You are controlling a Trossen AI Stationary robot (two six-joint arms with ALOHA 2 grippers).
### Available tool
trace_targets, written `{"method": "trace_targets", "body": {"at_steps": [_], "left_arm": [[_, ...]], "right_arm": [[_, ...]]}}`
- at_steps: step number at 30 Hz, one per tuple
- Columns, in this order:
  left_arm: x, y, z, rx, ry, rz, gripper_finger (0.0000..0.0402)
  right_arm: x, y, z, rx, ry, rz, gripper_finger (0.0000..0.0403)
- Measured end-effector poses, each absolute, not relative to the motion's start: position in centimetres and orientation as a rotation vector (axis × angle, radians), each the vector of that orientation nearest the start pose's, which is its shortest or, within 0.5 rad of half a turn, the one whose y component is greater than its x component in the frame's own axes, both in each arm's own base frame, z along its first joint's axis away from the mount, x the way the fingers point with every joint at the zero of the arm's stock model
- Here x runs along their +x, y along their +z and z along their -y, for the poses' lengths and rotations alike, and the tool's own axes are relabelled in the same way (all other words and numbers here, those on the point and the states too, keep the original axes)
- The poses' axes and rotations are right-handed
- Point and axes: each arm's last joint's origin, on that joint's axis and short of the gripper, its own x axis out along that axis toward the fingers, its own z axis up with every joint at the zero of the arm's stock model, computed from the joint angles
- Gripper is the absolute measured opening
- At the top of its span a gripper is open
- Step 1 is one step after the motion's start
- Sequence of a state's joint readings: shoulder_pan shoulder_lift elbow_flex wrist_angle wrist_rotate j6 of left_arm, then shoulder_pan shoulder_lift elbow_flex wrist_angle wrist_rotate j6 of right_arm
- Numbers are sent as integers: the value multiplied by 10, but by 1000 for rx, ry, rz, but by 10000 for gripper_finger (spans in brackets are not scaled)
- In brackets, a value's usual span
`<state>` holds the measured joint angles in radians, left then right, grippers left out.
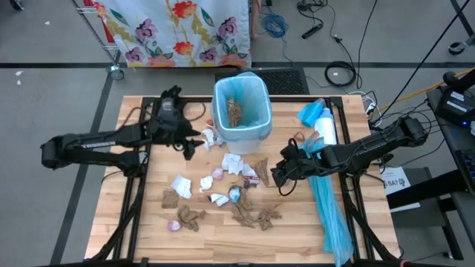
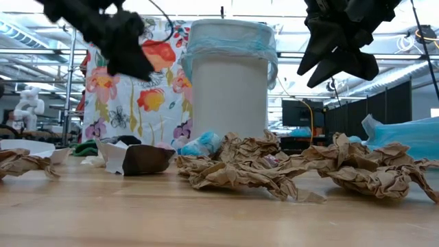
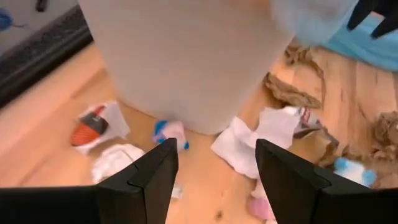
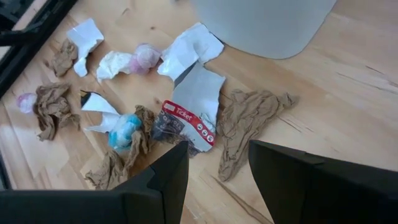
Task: Place trash/remove bag and relplace
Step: Put the crumpled pink trash bag into the trash bin
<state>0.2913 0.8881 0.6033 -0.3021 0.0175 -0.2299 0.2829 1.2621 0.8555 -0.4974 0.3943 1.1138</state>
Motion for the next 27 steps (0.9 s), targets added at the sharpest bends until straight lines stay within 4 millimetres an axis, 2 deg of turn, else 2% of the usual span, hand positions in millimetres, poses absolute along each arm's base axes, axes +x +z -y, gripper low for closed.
{"method": "trace_targets", "body": {"at_steps": [3,8,19,27], "left_arm": [[179,212,-54,-287,344,-552,216],[185,176,-56,-209,326,-569,216],[213,146,-63,-6,231,-580,216],[230,135,-69,85,217,-542,216]], "right_arm": [[241,240,-59,751,-543,-671,160],[241,240,-59,761,-547,-668,160],[241,240,-59,802,-561,-660,160],[241,240,-59,820,-568,-658,160]]}}
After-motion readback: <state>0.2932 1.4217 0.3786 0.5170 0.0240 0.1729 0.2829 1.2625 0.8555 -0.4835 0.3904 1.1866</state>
